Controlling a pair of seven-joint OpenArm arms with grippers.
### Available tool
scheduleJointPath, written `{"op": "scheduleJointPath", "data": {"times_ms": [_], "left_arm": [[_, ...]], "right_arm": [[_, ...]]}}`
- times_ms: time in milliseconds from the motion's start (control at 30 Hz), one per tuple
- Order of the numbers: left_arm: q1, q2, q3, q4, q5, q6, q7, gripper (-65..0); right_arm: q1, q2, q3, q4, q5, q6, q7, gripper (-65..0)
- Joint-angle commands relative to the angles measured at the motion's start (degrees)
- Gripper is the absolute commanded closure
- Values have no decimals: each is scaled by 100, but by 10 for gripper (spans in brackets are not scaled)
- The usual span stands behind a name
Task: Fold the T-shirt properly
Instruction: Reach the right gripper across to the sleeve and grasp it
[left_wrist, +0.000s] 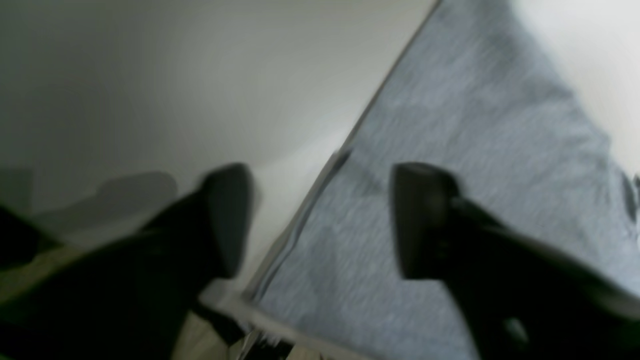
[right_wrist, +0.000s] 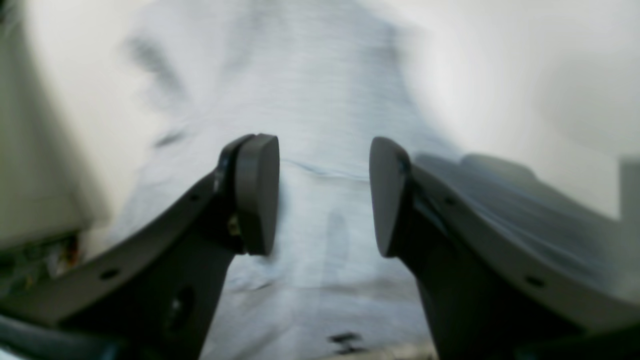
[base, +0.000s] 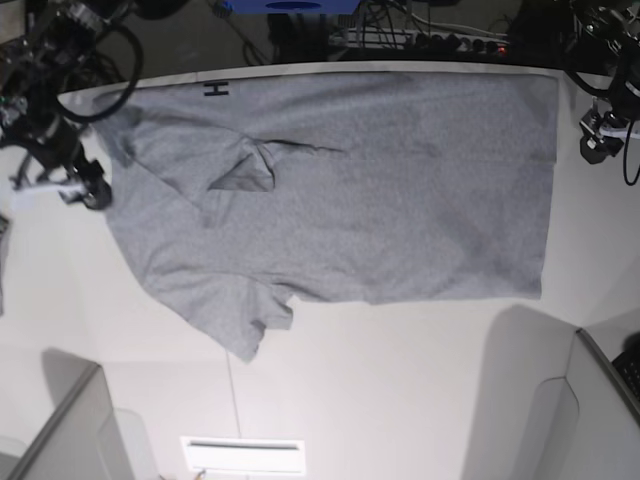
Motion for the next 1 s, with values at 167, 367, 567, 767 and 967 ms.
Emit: {"op": "scheduleJointPath", "data": {"times_ms": [167, 367, 567, 767, 967], "left_arm": [[-515, -97, 274, 90, -40, -11, -63, 0], [-515, -211, 1039, 90, -40, -11, -63, 0], [-497, -220, 1030, 73, -40, -11, -63, 0], [-436, -352, 1021, 46, -40, -11, -72, 0], [-401, -352, 1021, 46, -40, -11, -72, 0]], "right_arm": [[1331, 297, -1122, -855, -468, 24, 152, -281], [2738, 956, -2757, -2736, -1092, 367, 1225, -285], [4074, 1387, -3883, -5321, -1101, 1510, 2218, -288], [5331, 1413, -4973, -7738, -1101, 2627, 2965, -414], [5718, 1361, -5773, -8442, -1101, 3005, 3633, -417]]}}
